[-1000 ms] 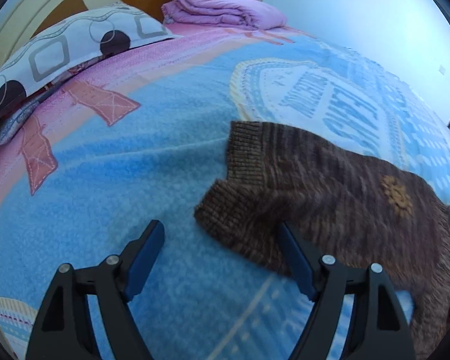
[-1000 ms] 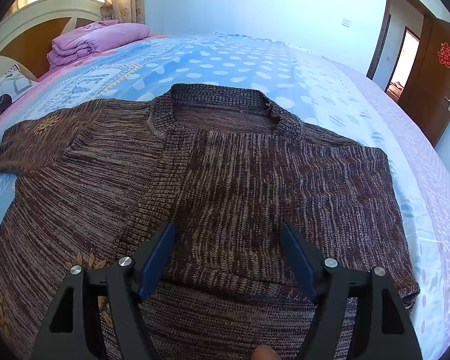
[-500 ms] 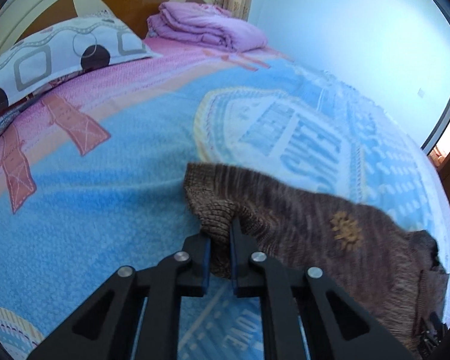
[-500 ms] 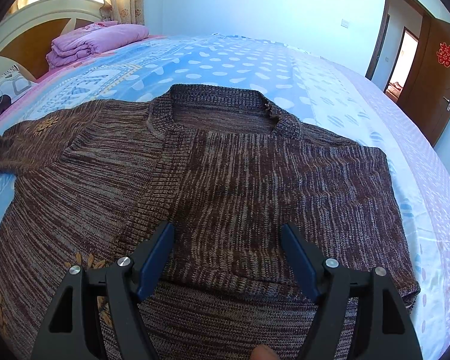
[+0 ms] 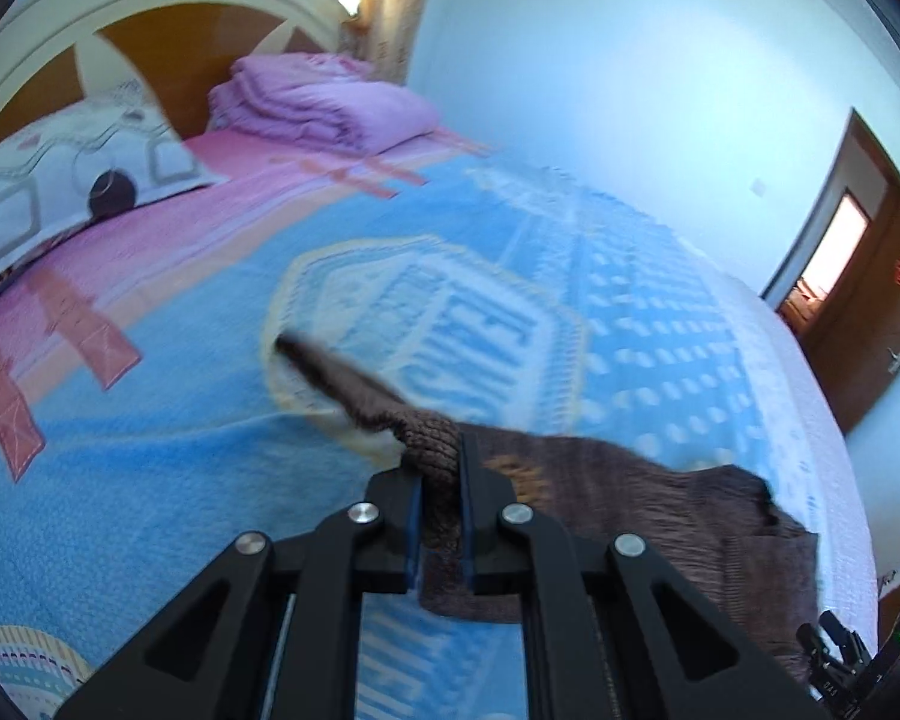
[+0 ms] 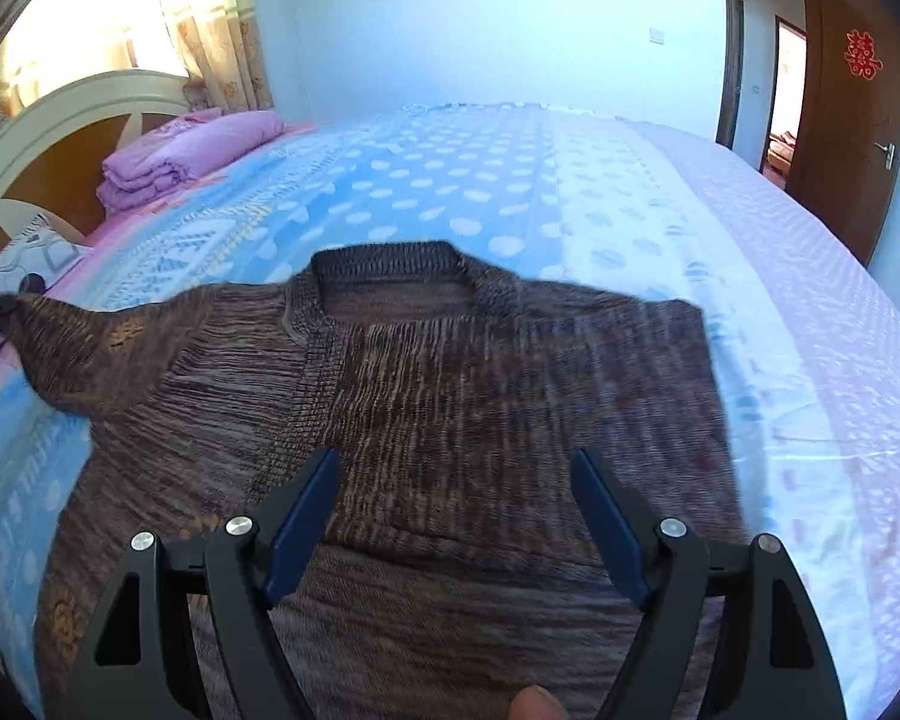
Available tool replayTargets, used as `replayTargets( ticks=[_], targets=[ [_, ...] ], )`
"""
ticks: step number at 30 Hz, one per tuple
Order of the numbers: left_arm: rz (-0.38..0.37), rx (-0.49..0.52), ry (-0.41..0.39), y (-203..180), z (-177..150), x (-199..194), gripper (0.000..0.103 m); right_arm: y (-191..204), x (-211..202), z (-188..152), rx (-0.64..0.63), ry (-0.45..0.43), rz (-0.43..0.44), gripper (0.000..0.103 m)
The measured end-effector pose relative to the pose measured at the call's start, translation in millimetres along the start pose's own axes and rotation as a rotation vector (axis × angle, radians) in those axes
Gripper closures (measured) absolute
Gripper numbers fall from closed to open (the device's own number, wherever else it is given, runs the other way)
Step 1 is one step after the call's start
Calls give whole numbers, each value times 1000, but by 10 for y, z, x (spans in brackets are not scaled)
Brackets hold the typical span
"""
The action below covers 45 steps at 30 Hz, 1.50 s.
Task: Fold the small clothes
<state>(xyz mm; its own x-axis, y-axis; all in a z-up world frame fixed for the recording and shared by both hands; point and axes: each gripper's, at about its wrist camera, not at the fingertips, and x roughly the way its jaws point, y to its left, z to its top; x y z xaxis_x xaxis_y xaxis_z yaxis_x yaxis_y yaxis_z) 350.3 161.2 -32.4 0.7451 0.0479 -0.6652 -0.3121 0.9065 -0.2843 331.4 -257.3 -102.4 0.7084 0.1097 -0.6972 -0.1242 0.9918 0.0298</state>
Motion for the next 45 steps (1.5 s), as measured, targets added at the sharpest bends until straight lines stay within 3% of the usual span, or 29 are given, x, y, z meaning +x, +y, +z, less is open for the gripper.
replayTargets(
  ticks=[15,22,26,29,32,34,36,39,42,45],
  targets=[
    [-171,95,-19,-1286,-67,-238,92,-402,-562,-422,-16,-18,7,23],
    [-231,197,39,-2056,-544,-53,92,-551,-618,-607,22,-23,11,23],
    [-215,257,70,-2445,-873,122,92,-610,-558,-696,43,-16,15,23],
    [-175,358,93,-2749,-1238,294,92,-674,-503,-753,81,-2,32,23],
    [-127,477,160,-2982,-1594,450,80,-675,-485,-781,65,-8,16,23],
    [-136,528,173,-3038,-1722,437,65,-671,-476,-806,53,-15,-2,23],
    [-143,569,133,-3027,-1774,304,51,-665,-469,-833,38,-24,-10,22],
    [-118,633,0,-2840,-1716,12,34,-667,-461,-848,29,-28,-15,22],
    [9,665,-109,-2437,-1529,-62,17,-664,-468,-860,31,-39,-22,23],
    [205,626,-99,-1847,-1240,235,15,-636,-493,-840,47,-48,-25,23]
  ],
)
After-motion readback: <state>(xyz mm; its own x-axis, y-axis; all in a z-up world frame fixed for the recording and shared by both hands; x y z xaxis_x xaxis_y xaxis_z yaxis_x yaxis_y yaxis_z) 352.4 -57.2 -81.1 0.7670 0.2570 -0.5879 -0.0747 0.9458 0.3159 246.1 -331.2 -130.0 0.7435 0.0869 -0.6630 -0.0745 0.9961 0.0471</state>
